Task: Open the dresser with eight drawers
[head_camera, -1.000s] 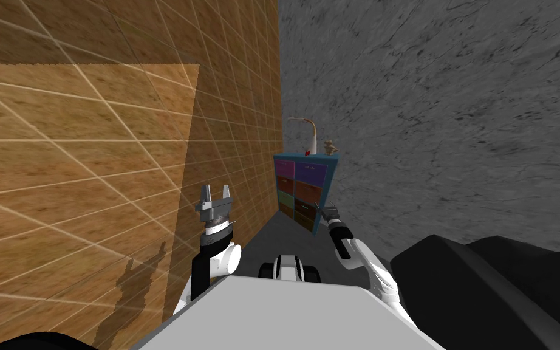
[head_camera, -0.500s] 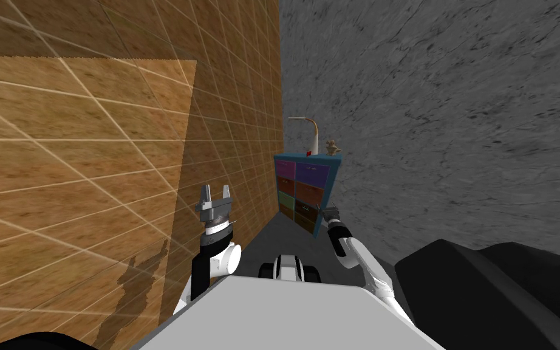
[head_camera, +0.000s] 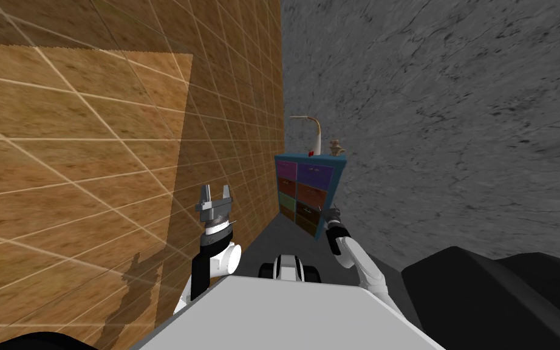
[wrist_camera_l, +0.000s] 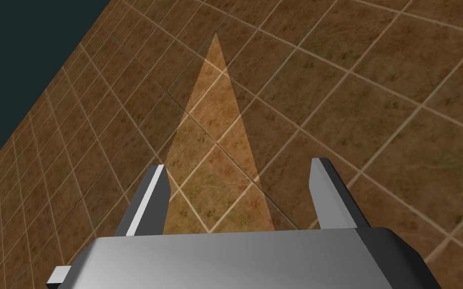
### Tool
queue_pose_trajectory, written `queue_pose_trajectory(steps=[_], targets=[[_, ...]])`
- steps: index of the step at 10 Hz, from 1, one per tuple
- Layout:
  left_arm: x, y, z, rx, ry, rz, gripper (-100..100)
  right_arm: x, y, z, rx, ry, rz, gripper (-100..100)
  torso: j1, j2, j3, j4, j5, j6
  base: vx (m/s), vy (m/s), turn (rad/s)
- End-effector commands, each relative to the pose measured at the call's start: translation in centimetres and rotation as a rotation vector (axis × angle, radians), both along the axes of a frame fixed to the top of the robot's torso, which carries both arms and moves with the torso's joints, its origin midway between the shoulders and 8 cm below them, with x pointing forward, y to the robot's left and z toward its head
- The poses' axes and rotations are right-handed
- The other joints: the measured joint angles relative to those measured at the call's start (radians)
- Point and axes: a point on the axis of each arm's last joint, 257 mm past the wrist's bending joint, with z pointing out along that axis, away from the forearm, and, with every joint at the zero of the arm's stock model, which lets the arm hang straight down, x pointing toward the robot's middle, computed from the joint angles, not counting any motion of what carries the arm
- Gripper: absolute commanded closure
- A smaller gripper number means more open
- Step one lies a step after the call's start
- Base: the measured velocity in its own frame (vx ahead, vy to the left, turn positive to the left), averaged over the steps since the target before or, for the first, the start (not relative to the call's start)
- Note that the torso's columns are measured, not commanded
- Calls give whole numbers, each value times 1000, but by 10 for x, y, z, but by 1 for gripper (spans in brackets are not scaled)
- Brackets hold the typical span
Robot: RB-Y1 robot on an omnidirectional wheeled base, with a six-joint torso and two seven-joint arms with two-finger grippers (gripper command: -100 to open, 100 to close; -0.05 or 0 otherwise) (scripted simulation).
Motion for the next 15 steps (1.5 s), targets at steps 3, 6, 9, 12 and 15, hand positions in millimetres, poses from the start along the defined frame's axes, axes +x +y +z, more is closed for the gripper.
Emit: queue_pose_trajectory(steps=[3,6,9,12,15], targets=[[0,0,0,0,0,0,0,-3,-15,-10,-162,41,-64,-100,0,1,1,1,0,0,47,7,11],[0,0,0,0,0,0,0,-6,-23,-14,-261,65,-100,-100,1,0,0,0,0,0,50,14,12],[0,0,0,0,0,0,0,-9,-29,-20,-345,89,-134,-100,0,0,0,0,0,0,65,15,11],[0,0,0,0,0,0,0,-18,-38,-31,-478,137,-196,-100,0,1,1,0,0,0,63,10,20],[0,0,0,0,0,0,0,-22,-39,-31,-572,150,-221,-100,1,0,0,0,0,0,70,14,18]])
